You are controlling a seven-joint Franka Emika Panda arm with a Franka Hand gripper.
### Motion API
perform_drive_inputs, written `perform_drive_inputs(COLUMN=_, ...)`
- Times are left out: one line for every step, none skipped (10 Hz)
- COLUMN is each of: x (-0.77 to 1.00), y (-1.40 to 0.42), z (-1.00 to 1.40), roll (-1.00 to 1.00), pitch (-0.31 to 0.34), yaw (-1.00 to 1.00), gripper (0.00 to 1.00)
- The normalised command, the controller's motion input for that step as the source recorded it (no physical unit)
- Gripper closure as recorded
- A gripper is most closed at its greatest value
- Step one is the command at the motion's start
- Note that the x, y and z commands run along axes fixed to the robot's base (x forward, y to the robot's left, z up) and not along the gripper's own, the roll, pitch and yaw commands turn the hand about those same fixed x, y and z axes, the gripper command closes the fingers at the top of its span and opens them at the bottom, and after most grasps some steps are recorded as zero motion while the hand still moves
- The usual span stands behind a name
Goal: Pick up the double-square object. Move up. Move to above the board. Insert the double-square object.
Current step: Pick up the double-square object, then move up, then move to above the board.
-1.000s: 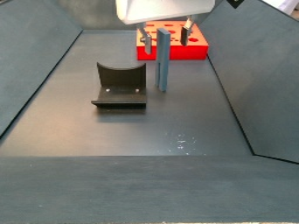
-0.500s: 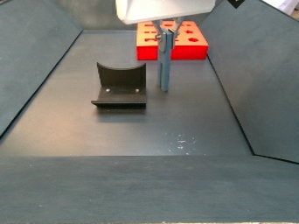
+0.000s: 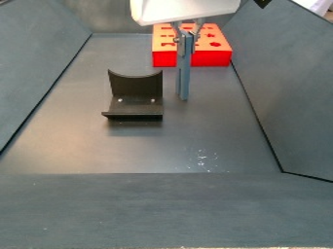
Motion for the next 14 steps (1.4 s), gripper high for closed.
perform_drive_inputs(x=0.0, y=0.0, z=0.0, roll=0.0, pitch=0.0, yaw=0.0, gripper=1.0)
perform_drive_inputs(x=0.0, y=0.0, z=0.83, roll=0.0, pitch=0.0, yaw=0.0, gripper=1.0)
perform_drive_inputs(x=-0.02, y=-0.05, z=0.81, roll=0.0, pitch=0.011, yaw=-0.02, gripper=1.0)
perform_drive_inputs(x=-0.04, y=-0.03, z=0.7, roll=0.0, pitch=0.023, yaw=-0.02, gripper=1.0)
perform_drive_inputs(x=-0.02, y=-0.02, z=0.5, roll=0.01, pitch=0.024, yaw=-0.02, gripper=1.0)
perform_drive_inputs(x=-0.02, y=-0.01, z=0.38, roll=0.02, pitch=0.031, yaw=-0.02, gripper=1.0)
perform_drive_inputs(x=-0.01, y=-0.01, z=0.2, roll=0.03, pitch=0.043, yaw=-0.02, gripper=1.0)
perform_drive_inputs(x=-0.4, y=0.06, z=1.0, roll=-0.04, pitch=-0.197, yaw=-0.31, gripper=1.0)
perform_drive_inputs(x=-0.41, y=0.06, z=1.0, roll=-0.04, pitch=-0.19, yaw=-0.28, gripper=1.0)
perform_drive_inputs(x=-0.4, y=0.05, z=1.0, roll=-0.04, pitch=-0.189, yaw=-0.23, gripper=1.0)
perform_drive_inputs(x=-0.35, y=0.04, z=1.0, roll=-0.02, pitch=-0.129, yaw=-0.14, gripper=1.0)
perform_drive_inputs(x=-0.23, y=0.04, z=0.89, roll=-0.01, pitch=-0.071, yaw=-0.1, gripper=1.0)
perform_drive_inputs(x=-0.13, y=0.03, z=0.71, roll=0.0, pitch=-0.001, yaw=-0.07, gripper=1.0)
perform_drive_inputs(x=-0.06, y=0.03, z=0.52, roll=0.01, pitch=0.043, yaw=-0.05, gripper=1.0)
